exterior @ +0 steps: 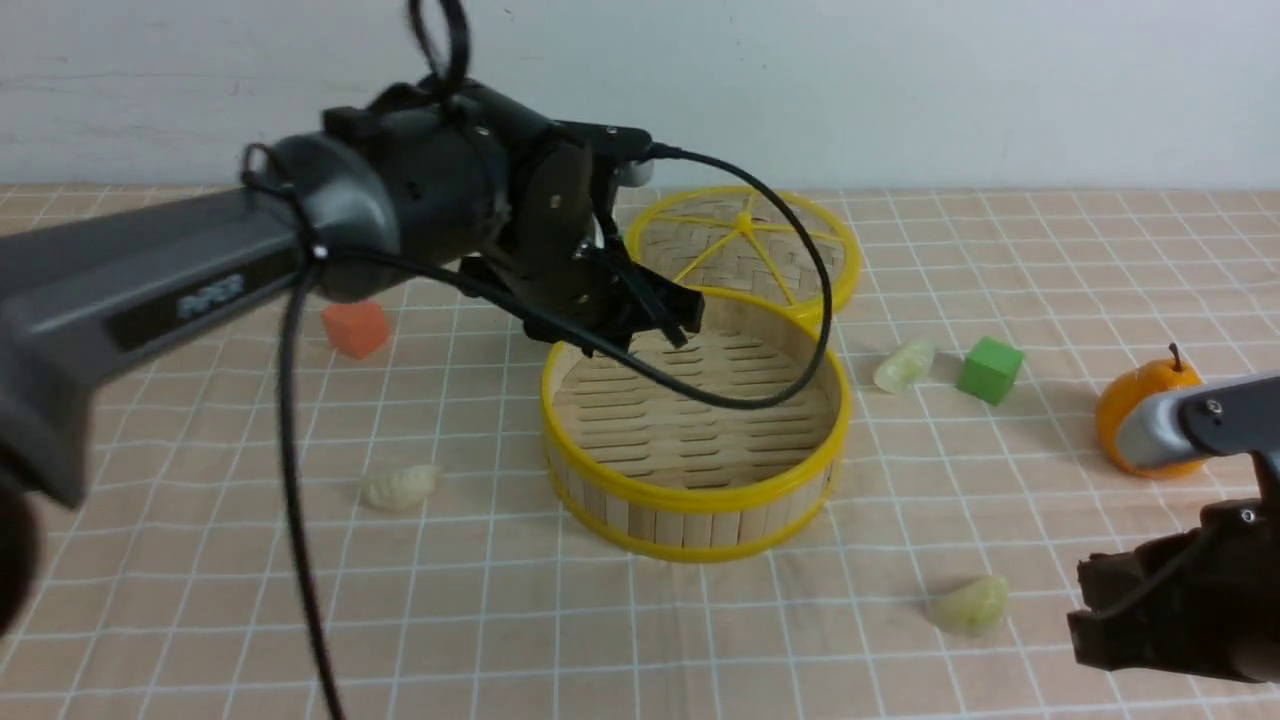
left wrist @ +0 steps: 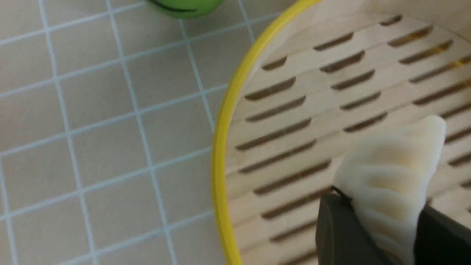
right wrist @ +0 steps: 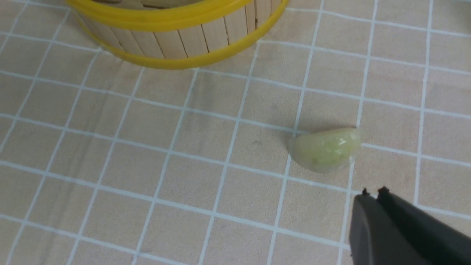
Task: Put the dumplings into the steamer on the table with the brown tablecloth.
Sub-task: 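Place the dumpling into the bamboo steamer basket with the left gripper, then reach for and grasp a dumpling on the table with the left gripper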
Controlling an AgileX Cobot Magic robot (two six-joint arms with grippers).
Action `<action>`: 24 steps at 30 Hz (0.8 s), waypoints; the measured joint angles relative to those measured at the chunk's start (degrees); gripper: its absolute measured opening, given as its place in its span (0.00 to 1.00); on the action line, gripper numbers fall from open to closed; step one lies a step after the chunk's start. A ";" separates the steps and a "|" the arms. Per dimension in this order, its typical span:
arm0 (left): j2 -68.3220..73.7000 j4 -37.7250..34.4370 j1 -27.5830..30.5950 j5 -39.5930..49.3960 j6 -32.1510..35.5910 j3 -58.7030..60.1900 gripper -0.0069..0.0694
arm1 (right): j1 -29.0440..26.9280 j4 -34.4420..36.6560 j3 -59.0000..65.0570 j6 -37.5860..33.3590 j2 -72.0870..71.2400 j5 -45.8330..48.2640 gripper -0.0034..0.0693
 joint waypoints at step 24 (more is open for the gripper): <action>3.95 5.81 2.03 29.97 7.58 -25.39 0.72 | 0.00 0.13 0.00 0.00 0.28 -0.48 0.12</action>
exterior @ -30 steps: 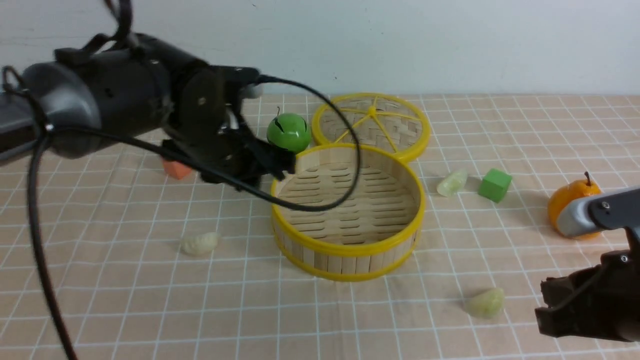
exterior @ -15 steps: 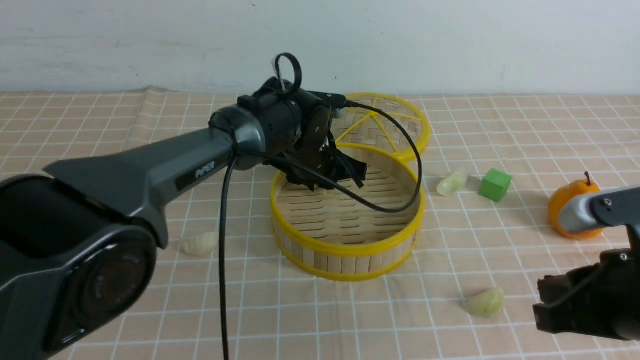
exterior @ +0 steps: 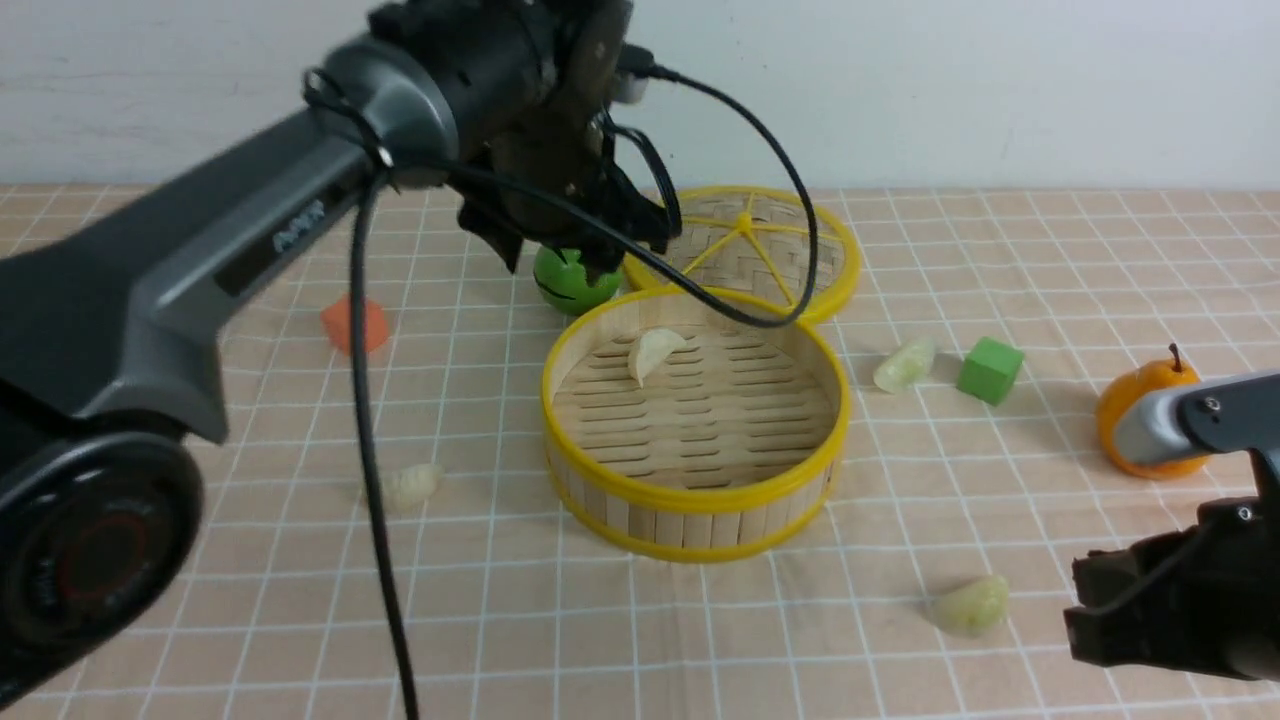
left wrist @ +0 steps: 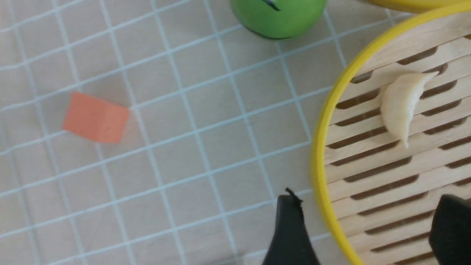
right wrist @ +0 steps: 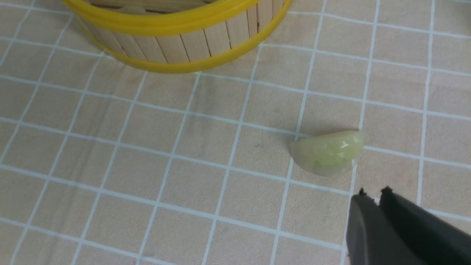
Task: Put the dumplings into the steamer on the table with the brown tablecloth.
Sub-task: 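Reach for and grasp a dumpling on the table with the left gripper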
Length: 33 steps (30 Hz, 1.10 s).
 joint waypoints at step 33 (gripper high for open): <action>3.39 -16.50 15.30 -5.53 12.21 26.87 0.33 | 0.00 0.00 0.00 0.00 0.00 -0.98 0.17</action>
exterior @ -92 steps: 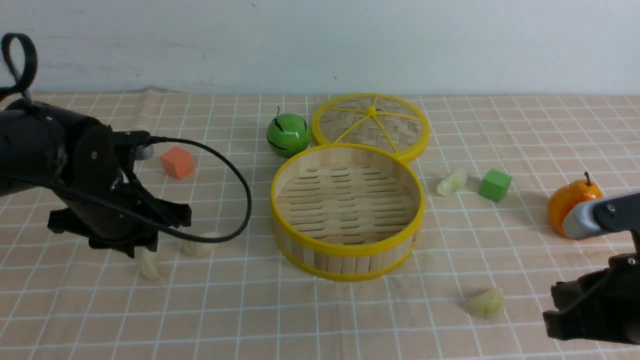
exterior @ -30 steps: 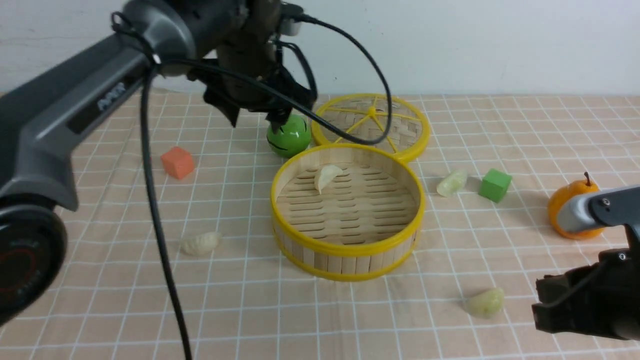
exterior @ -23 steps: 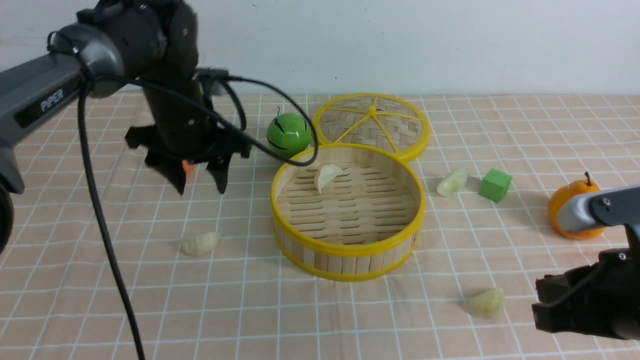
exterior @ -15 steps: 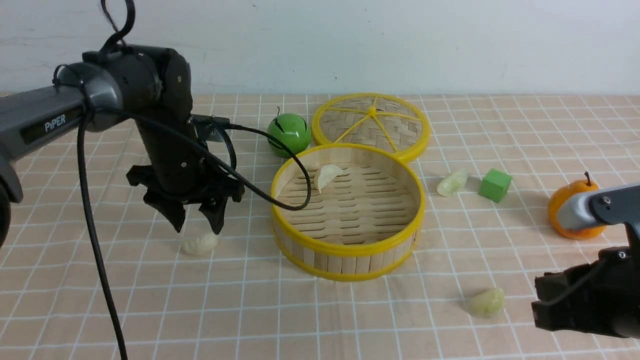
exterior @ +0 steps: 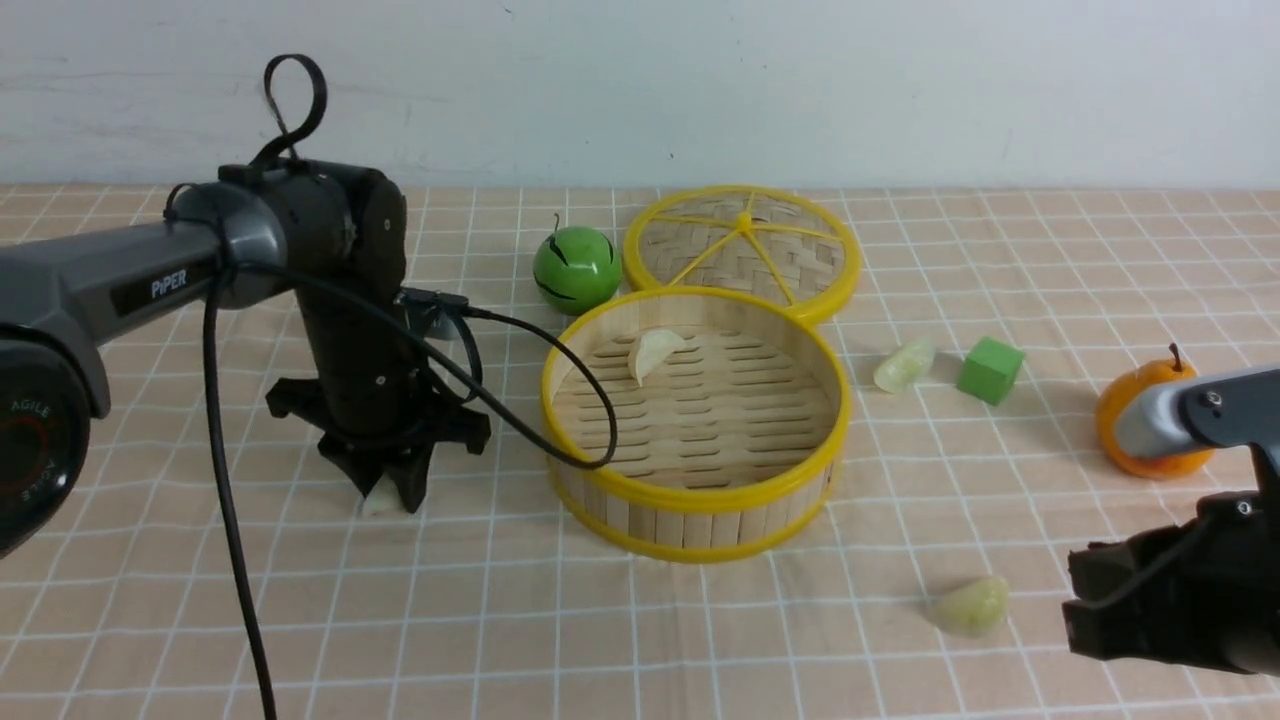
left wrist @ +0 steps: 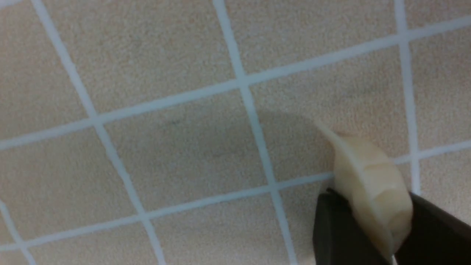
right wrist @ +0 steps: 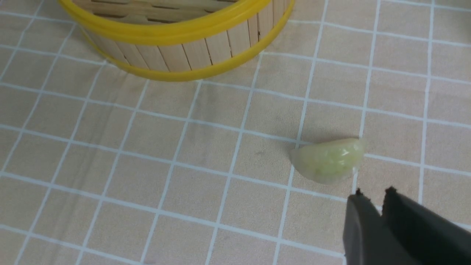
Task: Put the dumplings into the steamer on the table with the brown tablecloth.
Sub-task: 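Reach for and grasp a dumpling on the table with the left gripper, then place the dumpling into the bamboo steamer basket with the left gripper, then reach for and grasp a dumpling lying on the table beside the steamer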
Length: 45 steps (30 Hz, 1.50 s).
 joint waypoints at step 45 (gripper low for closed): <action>-26.35 -3.02 -15.99 -17.92 -9.37 0.00 0.51 | 0.00 1.46 0.95 0.00 0.00 0.34 0.22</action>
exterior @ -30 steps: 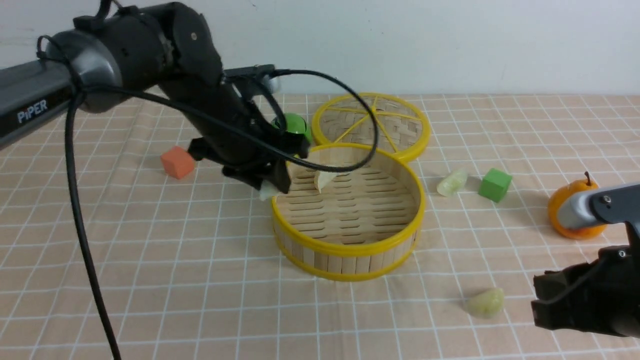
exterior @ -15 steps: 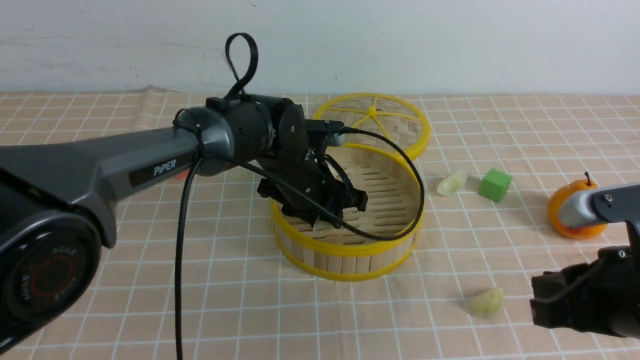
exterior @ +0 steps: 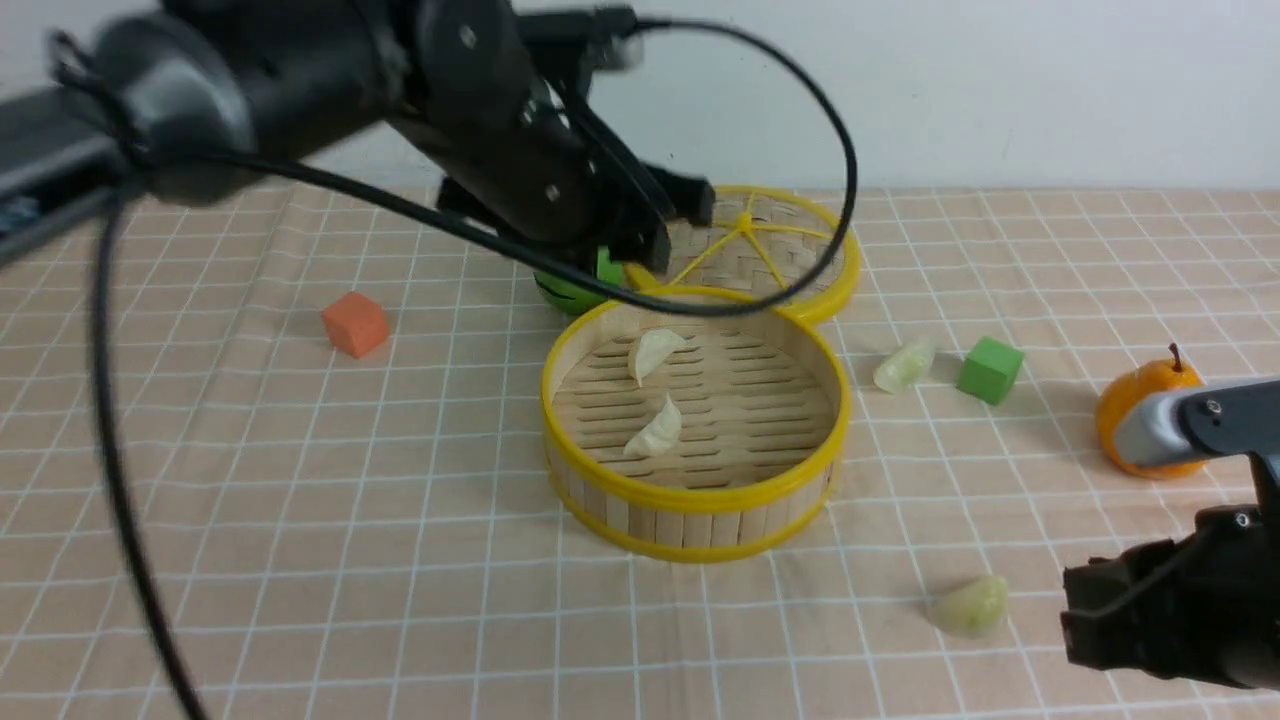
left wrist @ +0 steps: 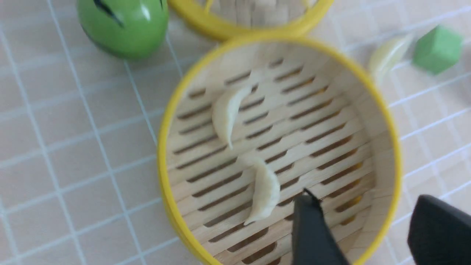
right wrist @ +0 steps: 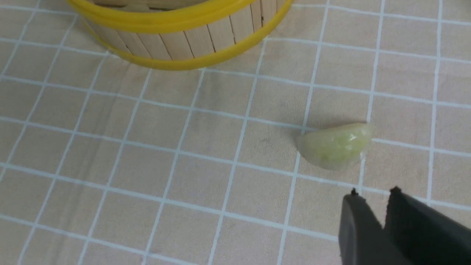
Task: Put the dumplings into the steamer on the table with the brown tablecloth.
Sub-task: 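Reach for and grasp a dumpling lying on the table beside the steamer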
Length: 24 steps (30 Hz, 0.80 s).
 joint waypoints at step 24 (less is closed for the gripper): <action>-57.08 13.67 0.00 -5.46 -1.69 55.08 0.07 | 0.00 -1.13 -6.84 -2.03 16.68 3.25 0.25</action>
